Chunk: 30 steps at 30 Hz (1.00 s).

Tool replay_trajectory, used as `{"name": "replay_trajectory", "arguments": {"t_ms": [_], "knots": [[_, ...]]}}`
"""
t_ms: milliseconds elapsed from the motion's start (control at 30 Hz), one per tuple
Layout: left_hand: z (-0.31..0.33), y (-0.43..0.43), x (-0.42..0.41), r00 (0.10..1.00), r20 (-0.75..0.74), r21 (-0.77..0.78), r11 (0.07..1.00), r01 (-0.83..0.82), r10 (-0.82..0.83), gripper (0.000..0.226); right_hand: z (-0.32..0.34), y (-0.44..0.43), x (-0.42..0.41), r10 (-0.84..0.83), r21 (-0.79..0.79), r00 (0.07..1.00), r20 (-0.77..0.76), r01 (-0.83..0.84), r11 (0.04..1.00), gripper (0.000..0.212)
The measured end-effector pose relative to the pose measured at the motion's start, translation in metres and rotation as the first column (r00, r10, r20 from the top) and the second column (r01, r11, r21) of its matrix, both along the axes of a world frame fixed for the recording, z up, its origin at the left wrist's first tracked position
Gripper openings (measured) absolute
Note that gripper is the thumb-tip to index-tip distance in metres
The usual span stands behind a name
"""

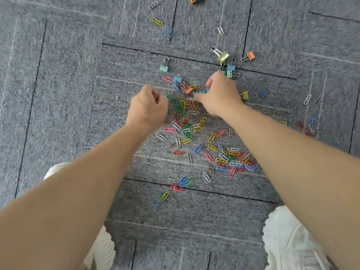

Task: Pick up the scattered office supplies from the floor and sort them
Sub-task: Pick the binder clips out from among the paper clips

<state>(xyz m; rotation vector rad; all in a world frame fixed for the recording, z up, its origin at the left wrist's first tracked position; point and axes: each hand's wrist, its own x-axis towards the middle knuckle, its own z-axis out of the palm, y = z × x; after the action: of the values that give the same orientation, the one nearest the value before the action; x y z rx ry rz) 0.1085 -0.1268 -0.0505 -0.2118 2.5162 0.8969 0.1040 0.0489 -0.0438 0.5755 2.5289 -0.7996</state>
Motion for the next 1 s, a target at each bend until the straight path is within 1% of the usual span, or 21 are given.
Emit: {"name": "replay_trajectory", "arguments": {"t_ms": [100,133,167,200,233,267,300,367,400,467,500,533,567,600,633,667,700,800,900,967,1000], "knots": [[-0.002,-0.007,0.001,1.0,0.005,0.064,0.998,-0.011,0.011,0.022,-0.002,-0.001,0.003,-0.03,-0.04,0.994,-0.107,0.026,0.999,0.028],[-0.001,-0.008,0.0,1.0,0.009,0.094,0.995,-0.014,0.014,0.026,-0.003,-0.001,0.004,-0.069,-0.082,0.987,-0.147,0.057,0.995,0.024],[-0.001,-0.008,-0.001,1.0,0.005,0.116,0.993,-0.013,0.013,0.025,-0.004,-0.001,0.006,-0.145,-0.165,0.976,-0.161,0.118,0.979,0.017],[0.0,-0.007,-0.002,1.0,-0.002,0.134,0.991,-0.013,0.013,0.02,-0.004,-0.002,0.007,-0.25,-0.278,0.957,-0.144,0.204,0.939,0.012],[0.001,-0.006,-0.004,1.0,-0.001,0.154,0.988,-0.025,0.026,0.015,-0.003,-0.004,0.009,-0.358,-0.392,0.93,-0.087,0.299,0.87,0.013],[0.002,-0.005,-0.006,0.998,0.011,0.183,0.982,-0.057,0.056,0.013,-0.002,-0.007,0.011,-0.452,-0.492,0.892,0.002,0.395,0.776,0.014],[0.002,-0.003,-0.008,0.995,0.04,0.213,0.972,-0.098,0.092,0.015,0.001,-0.009,0.013,-0.53,-0.579,0.841,0.114,0.489,0.652,0.013],[0.002,0.0,-0.011,0.977,0.143,0.279,0.941,-0.194,0.159,0.017,0.008,-0.013,0.016,-0.603,-0.692,0.715,0.353,0.633,0.346,0.014],[0.003,0.002,-0.011,0.961,0.205,0.313,0.918,-0.244,0.186,0.018,0.01,-0.013,0.019,-0.601,-0.735,0.659,0.453,0.658,0.167,0.015],[0.01,0.007,-0.011,0.905,0.355,0.404,0.835,-0.374,0.234,0.021,0.013,-0.011,0.027,-0.561,-0.792,0.603,0.568,0.587,-0.17,0.014],[0.014,0.009,-0.01,0.865,0.438,0.461,0.766,-0.448,0.243,0.021,0.014,-0.009,0.032,-0.543,-0.799,0.597,0.591,0.522,-0.297,0.009],[0.018,0.011,-0.007,0.824,0.517,0.516,0.684,-0.516,0.231,0.019,0.014,-0.007,0.037,-0.529,-0.795,0.594,0.606,0.462,-0.393,0.006],[0.023,0.013,-0.005,0.784,0.586,0.562,0.595,-0.574,0.203,0.017,0.014,-0.004,0.042,-0.516,-0.782,0.591,0.62,0.417,-0.463,0.005],[0.026,0.014,-0.004,0.749,0.64,0.589,0.516,-0.622,0.171,0.014,0.015,-0.002,0.046,-0.503,-0.766,0.587,0.635,0.394,-0.507,0.005],[0.028,0.015,-0.004,0.719,0.68,0.598,0.459,-0.657,0.145,0.012,0.014,0.001,0.048,-0.495,-0.755,0.581,0.646,0.389,-0.528,0.008],[0.028,0.016,-0.004,0.697,0.706,0.592,0.433,-0.68,0.129,0.016,0.013,0.005,0.05,-0.494,-0.748,0.571,0.655,0.398,-0.532,0.012],[0.027,0.017,-0.005,0.678,0.724,0.576,0.43,-0.695,0.125,0.022,0.012,0.008,0.05,-0.502,-0.746,0.559,0.66,0.412,-0.522,0.018],[0.022,0.022,-0.009,0.651,0.747,0.53,0.469,-0.707,0.138,0.039,0.008,0.021,0.049,-0.548,-0.767,0.537,0.641,0.467,-0.439,0.033],[0.017,0.03,-0.011,0.633,0.753,0.479,0.51,-0.715,0.181,0.044,0.008,0.03,0.047,-0.56,-0.797,0.578,0.594,0.517,-0.312,0.048],[0.016,0.034,-0.013,0.639,0.731,0.439,0.552,-0.709,0.24,0.043,0.011,0.033,0.046,-0.551,-0.797,0.591,0.589,0.536,-0.278,0.047],[0.017,0.036,-0.014,0.647,0.711,0.421,0.57,-0.705,0.275,0.04,0.013,0.036,0.046,-0.542,-0.795,0.595,0.594,0.536,-0.283,0.042]]}}
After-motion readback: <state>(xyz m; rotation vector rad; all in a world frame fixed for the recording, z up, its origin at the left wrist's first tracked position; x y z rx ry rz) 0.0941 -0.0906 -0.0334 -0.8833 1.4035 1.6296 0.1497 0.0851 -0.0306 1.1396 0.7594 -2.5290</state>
